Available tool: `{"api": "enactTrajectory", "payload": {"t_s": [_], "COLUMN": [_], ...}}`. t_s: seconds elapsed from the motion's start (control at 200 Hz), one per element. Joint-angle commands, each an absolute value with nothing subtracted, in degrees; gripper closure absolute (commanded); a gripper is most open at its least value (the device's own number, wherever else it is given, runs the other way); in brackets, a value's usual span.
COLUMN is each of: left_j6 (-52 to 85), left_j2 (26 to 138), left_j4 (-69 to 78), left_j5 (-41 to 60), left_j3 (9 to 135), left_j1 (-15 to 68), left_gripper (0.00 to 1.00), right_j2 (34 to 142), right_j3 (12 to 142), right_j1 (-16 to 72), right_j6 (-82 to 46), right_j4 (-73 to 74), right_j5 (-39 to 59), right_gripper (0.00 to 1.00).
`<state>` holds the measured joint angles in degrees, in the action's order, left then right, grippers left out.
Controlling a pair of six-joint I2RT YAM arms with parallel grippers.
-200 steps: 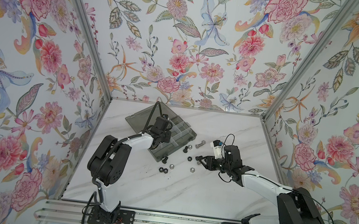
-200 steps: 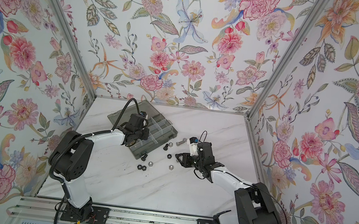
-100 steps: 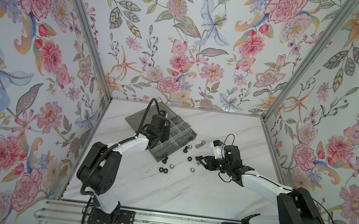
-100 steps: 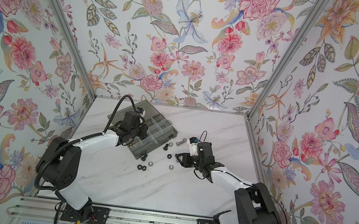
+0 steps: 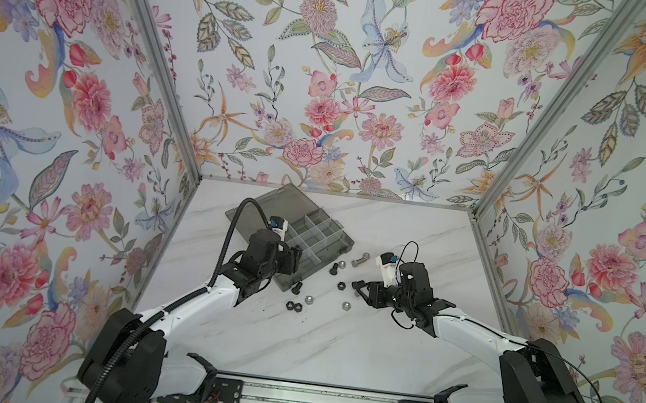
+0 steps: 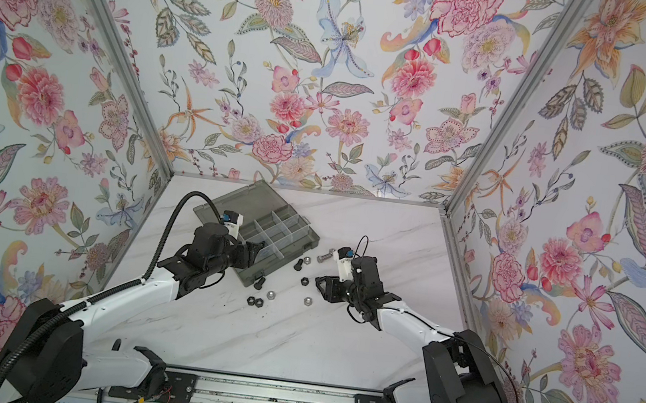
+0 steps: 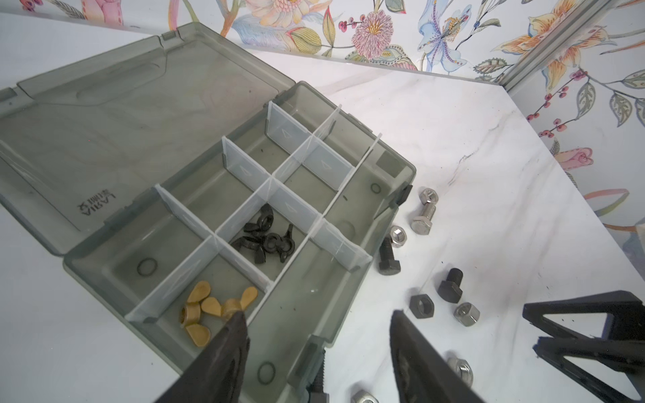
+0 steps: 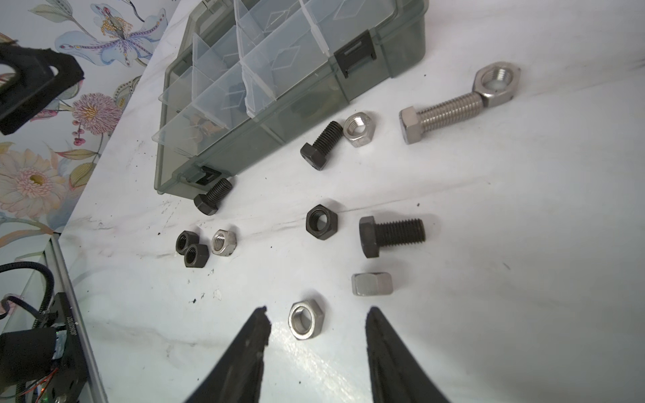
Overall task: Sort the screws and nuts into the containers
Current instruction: 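Raise the left gripper away while right gripper moves over a black hex nut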
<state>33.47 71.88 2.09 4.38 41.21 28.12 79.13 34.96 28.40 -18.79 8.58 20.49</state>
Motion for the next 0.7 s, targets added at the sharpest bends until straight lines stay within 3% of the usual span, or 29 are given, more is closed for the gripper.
{"api": "enactTrajectory", "payload": {"t_s": [0.0,0.696], "left_j6": [37.06,40.33], "left_j2": [67.9,59.14], "left_j4": [3.99,2.38], "left_j5": [5.52,4.71], "left_j3": [37.53,28.18], "left_j1": [28.63,28.48], "left_gripper": [0.31,0.05], "right_j2": [79.15,92.98], "right_j3": [37.46,50.43], "right_j1": [30.29,40.42], "right_j6": [-17.1,-18.61], "right_j4": [6.4,1.31], "right_j5": [17.03,5.87], "right_gripper": [0.51,0.5]}}
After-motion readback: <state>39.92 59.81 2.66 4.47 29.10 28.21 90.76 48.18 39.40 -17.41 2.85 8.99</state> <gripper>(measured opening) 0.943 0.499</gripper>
